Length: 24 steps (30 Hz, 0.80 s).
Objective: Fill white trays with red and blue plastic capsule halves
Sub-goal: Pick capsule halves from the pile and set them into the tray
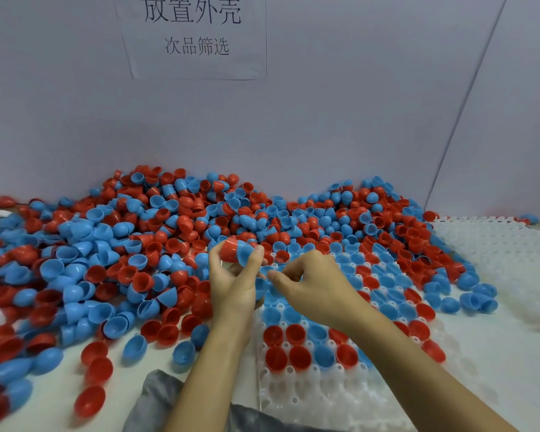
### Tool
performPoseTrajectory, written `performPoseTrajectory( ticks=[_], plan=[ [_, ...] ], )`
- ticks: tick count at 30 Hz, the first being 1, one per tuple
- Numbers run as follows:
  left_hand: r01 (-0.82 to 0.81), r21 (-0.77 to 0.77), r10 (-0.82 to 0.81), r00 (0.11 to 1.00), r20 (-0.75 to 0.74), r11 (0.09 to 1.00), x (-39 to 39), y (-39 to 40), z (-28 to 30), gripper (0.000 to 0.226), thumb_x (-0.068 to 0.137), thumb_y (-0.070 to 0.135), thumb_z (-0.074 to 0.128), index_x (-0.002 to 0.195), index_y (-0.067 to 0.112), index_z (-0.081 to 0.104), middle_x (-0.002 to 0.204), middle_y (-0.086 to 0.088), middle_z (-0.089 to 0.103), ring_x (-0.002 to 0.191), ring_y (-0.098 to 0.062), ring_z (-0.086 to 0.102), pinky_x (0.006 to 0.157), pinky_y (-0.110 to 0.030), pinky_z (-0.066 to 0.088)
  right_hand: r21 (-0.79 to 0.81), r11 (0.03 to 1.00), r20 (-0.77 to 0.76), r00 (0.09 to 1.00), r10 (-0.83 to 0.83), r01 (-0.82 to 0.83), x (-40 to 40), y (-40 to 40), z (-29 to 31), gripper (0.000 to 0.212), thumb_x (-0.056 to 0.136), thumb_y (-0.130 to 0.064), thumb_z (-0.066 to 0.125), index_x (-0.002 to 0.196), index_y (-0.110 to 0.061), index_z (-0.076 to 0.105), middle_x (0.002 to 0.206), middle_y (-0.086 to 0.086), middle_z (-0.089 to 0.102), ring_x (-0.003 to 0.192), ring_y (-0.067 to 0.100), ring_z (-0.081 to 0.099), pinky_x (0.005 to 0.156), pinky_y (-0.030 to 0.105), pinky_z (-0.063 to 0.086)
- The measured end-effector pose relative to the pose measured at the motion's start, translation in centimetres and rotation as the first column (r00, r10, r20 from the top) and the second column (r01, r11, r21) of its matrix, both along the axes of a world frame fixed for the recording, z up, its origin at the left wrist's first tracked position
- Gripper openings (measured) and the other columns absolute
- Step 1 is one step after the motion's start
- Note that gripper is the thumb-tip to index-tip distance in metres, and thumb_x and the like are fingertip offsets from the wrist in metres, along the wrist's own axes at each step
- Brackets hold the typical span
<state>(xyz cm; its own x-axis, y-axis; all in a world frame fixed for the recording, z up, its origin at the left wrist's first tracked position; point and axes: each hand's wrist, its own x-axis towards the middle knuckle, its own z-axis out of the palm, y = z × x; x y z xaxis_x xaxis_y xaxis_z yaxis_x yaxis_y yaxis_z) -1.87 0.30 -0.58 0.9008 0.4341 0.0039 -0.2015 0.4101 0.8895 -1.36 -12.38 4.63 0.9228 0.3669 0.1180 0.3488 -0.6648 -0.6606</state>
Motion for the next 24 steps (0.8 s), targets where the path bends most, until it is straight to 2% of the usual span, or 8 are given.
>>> performPoseTrajectory(
  ticks=[3,5,7,9,12,17,21,24],
  plan=[
    [0.01,0.124,-0.02,0.997,0.08,0.992,-0.2,-0.2,-0.2,0.045,0.081,0.035,0.082,0.108,0.055,0.053,0.092,-0.003,0.075,0.08,-0.015,0.072,0.066,-0.033,0.058,0.005,0.998,-0.167,0.985,-0.054,0.056,0.2,0.5,0.0,0.052,0.093,-0.045,0.065,0.079,0.005,0.073,0.047,0.004,0.048,0.037,0.007,0.031,0.04,0.016,0.03],
    [0.048,0.141,-0.062,0.993,0.097,0.989,-0.2,-0.5,-0.2,0.047,0.075,0.038,0.083,0.107,0.056,0.053,0.084,0.005,0.074,0.076,-0.011,0.072,0.067,-0.031,0.06,0.024,0.996,-0.258,0.963,-0.073,0.082,0.1,0.5,0.1,0.041,0.089,-0.044,0.07,0.086,-0.004,0.078,0.069,0.012,0.071,0.053,0.008,0.051,0.049,0.018,0.041],
    [0.06,0.124,-0.072,0.993,0.09,0.99,-0.1,-0.6,-0.4,0.047,0.08,0.034,0.082,0.113,0.048,0.053,0.082,0.007,0.073,0.076,-0.012,0.071,0.067,-0.032,0.059,0.025,0.992,-0.279,0.954,-0.112,0.123,0.1,0.1,0.3,0.029,0.088,-0.041,0.073,0.086,-0.013,0.079,0.089,0.011,0.076,0.069,0.014,0.065,0.058,0.019,0.048],
    [0.062,0.063,-0.067,0.994,0.089,0.996,0.1,-0.5,-0.5,0.046,0.086,0.026,0.079,0.121,0.037,0.052,0.08,0.005,0.072,0.071,-0.012,0.066,0.055,-0.029,0.053,0.017,0.985,-0.26,0.952,-0.162,0.172,0.2,-1.0,0.5,0.024,0.089,-0.037,0.073,0.086,-0.014,0.078,0.086,0.005,0.075,0.076,0.011,0.069,0.054,0.016,0.047],
    [0.053,-0.005,-0.052,0.995,0.085,0.999,0.4,-0.1,-0.4,0.045,0.088,0.021,0.076,0.125,0.026,0.05,0.081,-0.002,0.071,0.067,-0.01,0.06,0.043,-0.023,0.04,-0.025,0.976,-0.197,0.956,-0.218,0.218,0.5,-3.9,0.8,0.026,0.091,-0.034,0.071,0.085,-0.01,0.077,0.077,0.008,0.074,0.061,0.008,0.066,0.049,0.014,0.05],
    [0.119,-0.007,-0.119,0.992,0.05,0.993,0.2,-0.3,-0.6,0.037,0.09,0.024,0.073,0.12,0.023,0.052,0.077,0.002,0.071,0.063,-0.008,0.062,0.041,-0.022,0.04,-0.118,0.946,-0.086,0.946,-0.312,0.302,0.5,-11.4,0.9,0.01,0.091,-0.024,0.071,0.082,-0.02,0.073,0.077,-0.005,0.072,0.063,0.005,0.07,0.051,0.011,0.05],
    [0.155,-0.027,-0.155,0.988,0.023,0.987,-0.3,-0.9,-0.3,0.02,0.093,0.025,0.069,0.105,0.024,0.053,0.074,0.001,0.07,0.057,-0.008,0.061,0.038,-0.021,0.039,-0.277,0.909,0.018,0.947,-0.32,0.312,-0.1,-17.7,1.2,0.026,0.088,-0.014,0.074,0.067,-0.027,0.068,0.059,-0.013,0.067,0.054,-0.002,0.062,0.056,0.011,0.045],
    [0.199,-0.062,-0.198,0.98,0.027,0.978,-0.9,-1.2,-0.3,0.015,0.096,0.022,0.064,0.106,0.023,0.053,0.075,0.0,0.07,0.058,-0.012,0.058,0.038,-0.022,0.036,-0.408,0.863,0.026,0.949,-0.314,0.297,-0.9,-20.5,0.8,0.019,0.086,-0.012,0.075,0.071,-0.022,0.072,0.059,-0.009,0.067,0.052,-0.002,0.058,0.052,0.01,0.041]
  ],
)
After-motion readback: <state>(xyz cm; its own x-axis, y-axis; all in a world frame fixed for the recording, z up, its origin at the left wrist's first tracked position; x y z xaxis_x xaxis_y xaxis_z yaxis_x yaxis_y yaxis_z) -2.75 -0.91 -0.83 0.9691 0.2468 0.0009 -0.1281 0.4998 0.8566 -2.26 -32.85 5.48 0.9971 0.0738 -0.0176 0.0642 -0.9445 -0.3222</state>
